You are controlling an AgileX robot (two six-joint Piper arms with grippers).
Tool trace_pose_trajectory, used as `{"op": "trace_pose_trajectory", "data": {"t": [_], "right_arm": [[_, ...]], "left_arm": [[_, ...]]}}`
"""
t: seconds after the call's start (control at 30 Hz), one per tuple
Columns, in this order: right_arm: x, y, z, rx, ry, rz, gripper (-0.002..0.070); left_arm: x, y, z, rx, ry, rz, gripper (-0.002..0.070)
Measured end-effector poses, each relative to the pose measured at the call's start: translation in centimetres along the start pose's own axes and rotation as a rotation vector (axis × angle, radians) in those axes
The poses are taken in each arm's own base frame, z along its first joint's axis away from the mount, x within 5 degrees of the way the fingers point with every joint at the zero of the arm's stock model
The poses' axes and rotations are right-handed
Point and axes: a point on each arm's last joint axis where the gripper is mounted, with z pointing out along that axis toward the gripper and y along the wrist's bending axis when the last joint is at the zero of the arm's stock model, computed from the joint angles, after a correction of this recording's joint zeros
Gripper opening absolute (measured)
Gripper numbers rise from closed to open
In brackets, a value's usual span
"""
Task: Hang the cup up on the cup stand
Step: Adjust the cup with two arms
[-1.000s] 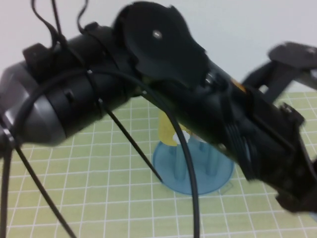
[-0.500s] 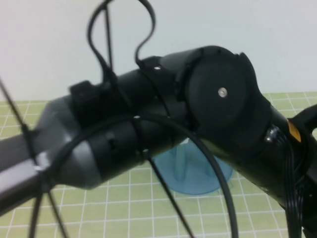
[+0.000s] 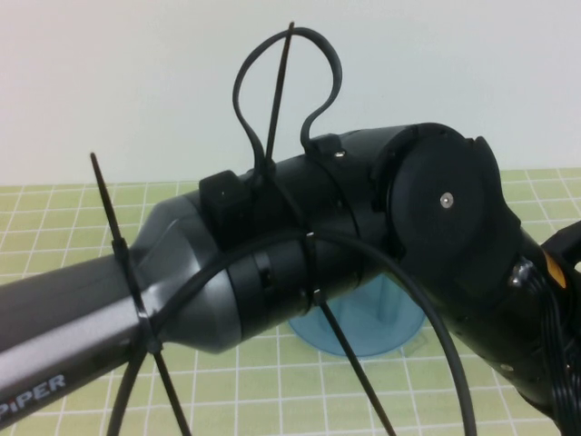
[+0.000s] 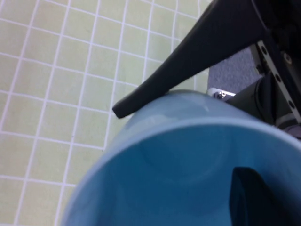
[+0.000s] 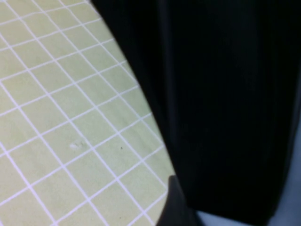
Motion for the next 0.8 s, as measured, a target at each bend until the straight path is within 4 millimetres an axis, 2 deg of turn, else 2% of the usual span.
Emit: {"op": "trace_pose_trajectory", "data": {"t": [0.07,0.23,0.37,0.47,0.63,0.8], "right_arm": [[0.0,0.0,0.0,-0.004,0.001,0.000,0.0560],[-0.1,-0.1,0.0,0.006,-0.010,0.075,0.0663],[0.3,-0.2,0.0,0.018,0.028,0.126,0.0686],[1.2,-0.5,-0.1,0.067,0.129,0.181,0.0690],[2.9,-1.8,-0.6,0.248,0.294,0.292,0.0692],[3.1,-4.5,-1.8,0.598,0.250,0.416,0.0690]], "left_arm": [[0.0,0.0,0.0,0.002,0.004,0.000,0.0046],[0.0,0.3,0.1,-0.019,-0.001,-0.001,0.0013],[-0.2,0.4,0.1,-0.026,-0.019,-0.010,0.0011],[-0.3,1.1,-0.2,-0.038,-0.044,-0.045,0.0011],[-0.9,3.3,-1.4,-0.068,-0.136,-0.125,0.0011],[-2.1,4.8,-3.5,-0.001,-0.313,-0.178,0.0010]]}}
